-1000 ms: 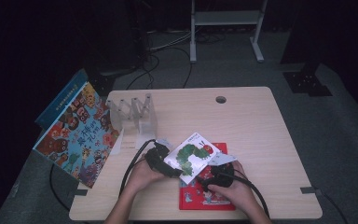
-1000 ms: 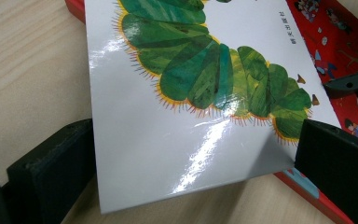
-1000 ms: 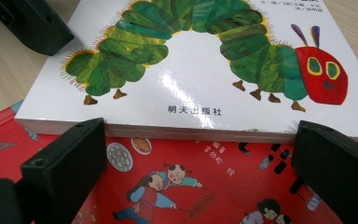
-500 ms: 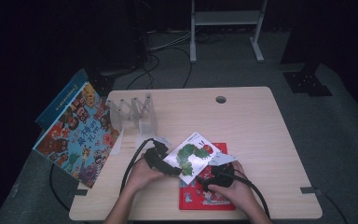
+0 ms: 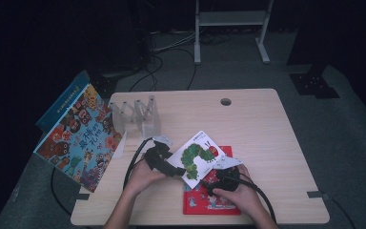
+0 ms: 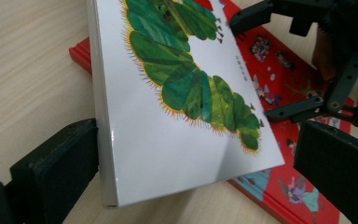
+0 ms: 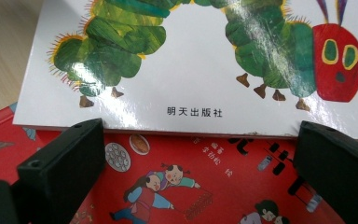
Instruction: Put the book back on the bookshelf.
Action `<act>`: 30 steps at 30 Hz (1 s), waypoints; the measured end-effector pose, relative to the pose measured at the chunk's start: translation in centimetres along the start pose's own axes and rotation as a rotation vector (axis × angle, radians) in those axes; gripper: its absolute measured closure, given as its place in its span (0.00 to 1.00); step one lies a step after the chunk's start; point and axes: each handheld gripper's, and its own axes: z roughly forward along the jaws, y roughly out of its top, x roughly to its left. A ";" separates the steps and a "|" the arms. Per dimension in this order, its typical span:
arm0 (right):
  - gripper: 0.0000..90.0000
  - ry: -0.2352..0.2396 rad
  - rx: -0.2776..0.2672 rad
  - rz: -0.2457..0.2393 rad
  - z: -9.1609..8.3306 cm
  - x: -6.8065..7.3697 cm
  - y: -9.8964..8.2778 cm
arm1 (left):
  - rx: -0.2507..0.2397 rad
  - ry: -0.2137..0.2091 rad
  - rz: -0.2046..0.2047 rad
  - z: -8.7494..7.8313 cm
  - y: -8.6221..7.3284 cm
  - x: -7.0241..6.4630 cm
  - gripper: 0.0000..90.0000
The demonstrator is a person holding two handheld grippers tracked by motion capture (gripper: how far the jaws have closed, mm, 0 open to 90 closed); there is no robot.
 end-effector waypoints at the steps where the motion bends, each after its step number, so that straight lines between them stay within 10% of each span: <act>1: 0.02 0.000 -0.002 -0.004 0.0 0.0 0.0 | -0.004 0.002 0.008 -0.2 0.1 -0.3 0.00; 30: 0.02 -0.002 -0.006 -0.001 0.0 -0.1 -0.1 | -0.124 -0.045 0.097 -3.5 1.8 -3.0 0.36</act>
